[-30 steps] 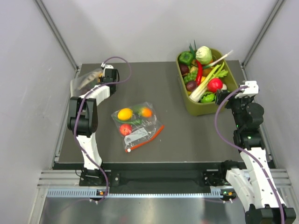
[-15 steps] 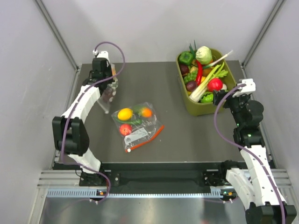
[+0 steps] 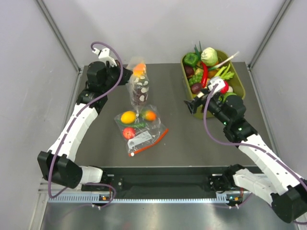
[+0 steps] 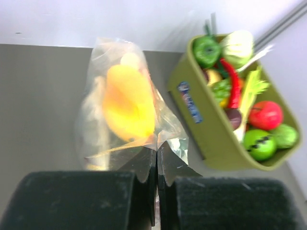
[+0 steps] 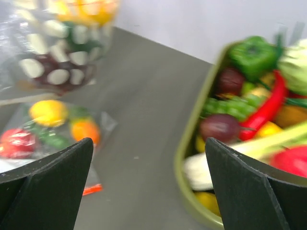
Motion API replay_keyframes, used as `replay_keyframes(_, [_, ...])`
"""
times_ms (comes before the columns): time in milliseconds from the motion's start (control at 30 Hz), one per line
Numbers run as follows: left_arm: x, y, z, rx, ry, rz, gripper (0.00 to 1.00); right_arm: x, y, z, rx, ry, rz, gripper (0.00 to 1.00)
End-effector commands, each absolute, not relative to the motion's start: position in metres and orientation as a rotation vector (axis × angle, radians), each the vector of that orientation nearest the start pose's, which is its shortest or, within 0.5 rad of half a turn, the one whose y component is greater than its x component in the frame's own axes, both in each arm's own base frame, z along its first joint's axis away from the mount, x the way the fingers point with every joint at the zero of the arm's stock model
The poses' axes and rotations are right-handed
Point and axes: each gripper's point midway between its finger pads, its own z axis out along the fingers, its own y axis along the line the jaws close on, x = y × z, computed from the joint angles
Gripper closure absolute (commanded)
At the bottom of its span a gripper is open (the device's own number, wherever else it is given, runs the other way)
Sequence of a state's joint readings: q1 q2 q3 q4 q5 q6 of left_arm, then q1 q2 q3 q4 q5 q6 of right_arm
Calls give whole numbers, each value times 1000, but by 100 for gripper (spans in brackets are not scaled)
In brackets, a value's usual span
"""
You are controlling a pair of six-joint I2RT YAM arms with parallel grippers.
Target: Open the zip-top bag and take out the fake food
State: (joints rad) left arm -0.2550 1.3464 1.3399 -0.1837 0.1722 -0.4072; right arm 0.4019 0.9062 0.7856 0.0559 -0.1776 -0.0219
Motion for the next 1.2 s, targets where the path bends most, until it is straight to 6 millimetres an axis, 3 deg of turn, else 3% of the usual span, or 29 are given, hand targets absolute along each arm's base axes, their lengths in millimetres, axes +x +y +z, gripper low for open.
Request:
replay_keyframes(0, [397,-168,406,-49,1597,-786,100,299,204,330,-484,1428,566,1])
replay_keyframes(133, [387,-183,414,-57,1559,-785,100,287,246,328,-504,1408,671,2])
replay_keyframes(300, [386,-199,403,-59,1576,-754,100,268,295,331,-536,1391,779,6])
replay_keyframes(400, [385,-207,398,-53,1581,-767,100,261,319,321,-574,1417,809,7])
replay_keyframes(667, [389,-212,392,-65,1587,-747,100,248,348,312,-613,1432,882,17])
replay_keyframes(867, [386,-219,394,-69,1566,-748,100,257,361,306,-576,1483,863,23])
replay_keyframes(1167, [378,-226,402,-69,1537,-751,100,279,368,275,-499,1619,747,35])
